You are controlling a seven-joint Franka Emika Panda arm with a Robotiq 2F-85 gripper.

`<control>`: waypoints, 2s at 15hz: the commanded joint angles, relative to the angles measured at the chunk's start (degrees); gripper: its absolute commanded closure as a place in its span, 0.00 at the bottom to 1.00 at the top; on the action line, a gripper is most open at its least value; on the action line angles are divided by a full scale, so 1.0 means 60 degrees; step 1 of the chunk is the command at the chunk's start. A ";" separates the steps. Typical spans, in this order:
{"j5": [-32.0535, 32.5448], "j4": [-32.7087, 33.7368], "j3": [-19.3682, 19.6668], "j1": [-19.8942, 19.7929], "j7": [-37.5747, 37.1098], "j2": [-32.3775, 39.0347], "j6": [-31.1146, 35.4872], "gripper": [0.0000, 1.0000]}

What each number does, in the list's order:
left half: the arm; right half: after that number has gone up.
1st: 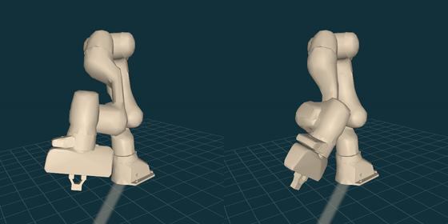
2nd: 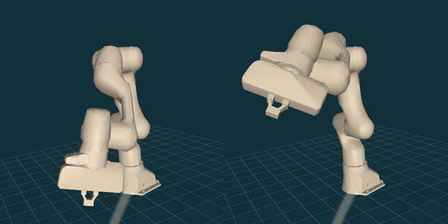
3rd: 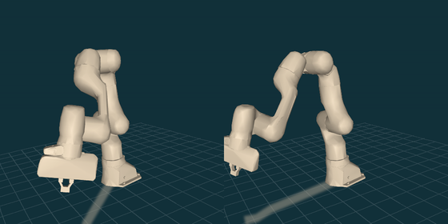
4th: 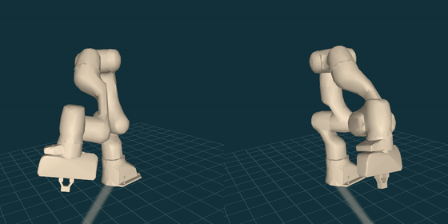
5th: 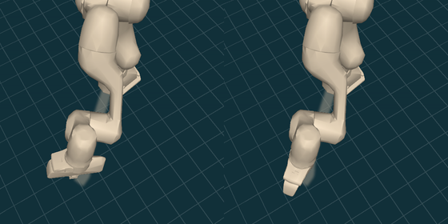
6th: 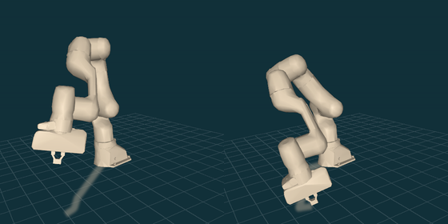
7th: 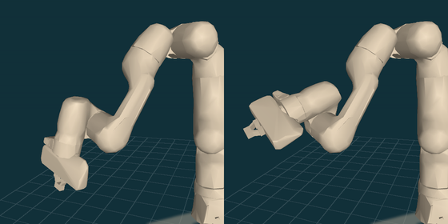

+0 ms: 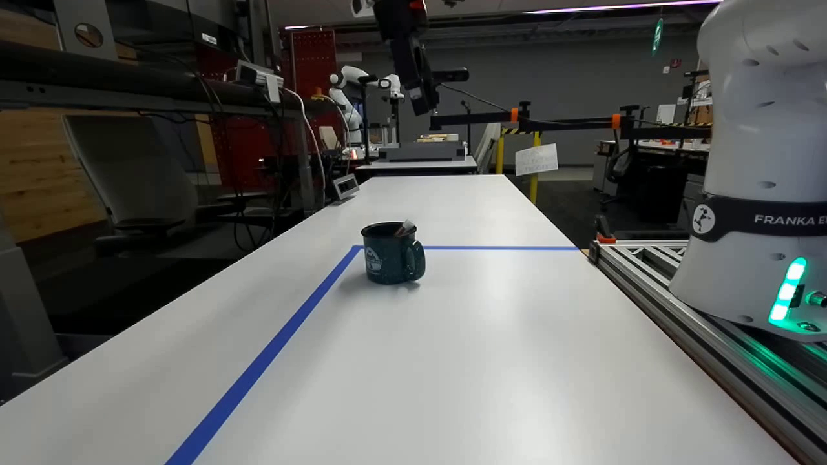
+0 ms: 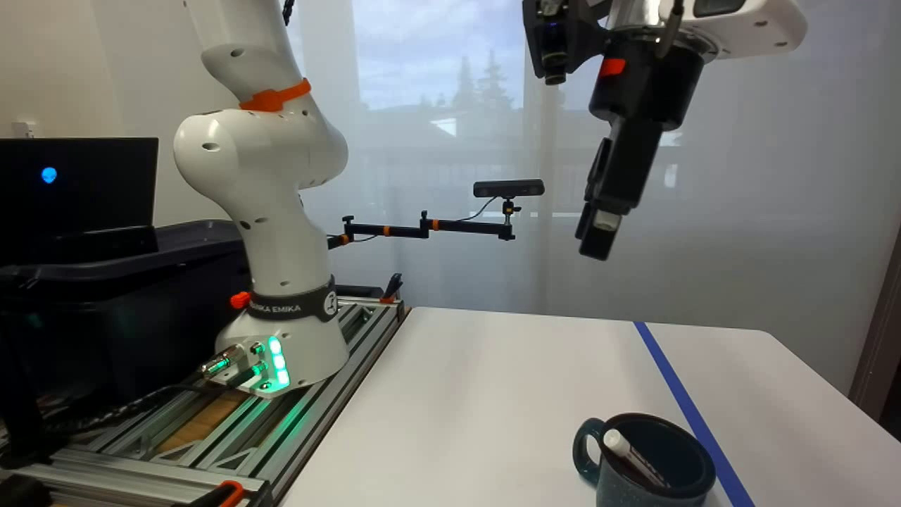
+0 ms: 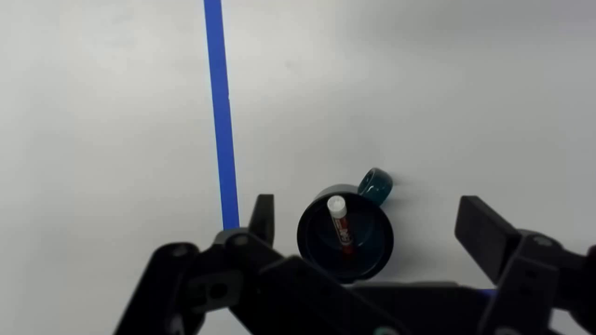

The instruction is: Remove the marker from the cup and put it on the table inside the blue border

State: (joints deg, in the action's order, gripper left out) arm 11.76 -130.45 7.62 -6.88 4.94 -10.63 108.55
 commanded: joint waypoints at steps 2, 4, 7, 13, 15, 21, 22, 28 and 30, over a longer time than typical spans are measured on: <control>-0.0169 0.0150 0.0137 0.0033 0.1511 0.0848 0.1433 0.00; -0.0514 0.0351 0.0179 0.0003 0.2052 0.1376 0.1574 0.00; -0.0901 0.0705 0.0211 -0.0093 0.2822 0.2156 0.1507 0.00; -0.1156 0.1548 0.0137 -0.0379 0.3540 0.3448 0.1382 0.00; -0.1175 0.1783 0.0082 -0.0451 0.3615 0.3796 0.1345 0.00; -0.1106 0.2246 -0.0154 -0.0460 0.3551 0.4599 0.1137 0.00; -0.1069 0.2279 -0.0196 -0.0438 0.3484 0.4688 0.1112 0.00; -0.1054 0.2559 -0.0233 -0.0511 0.3131 0.5197 0.0907 0.42; -0.1026 0.2620 -0.0234 -0.0529 0.3037 0.5336 0.0880 0.56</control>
State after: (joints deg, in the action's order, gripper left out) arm 5.70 -116.79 6.69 -9.29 24.31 19.94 116.20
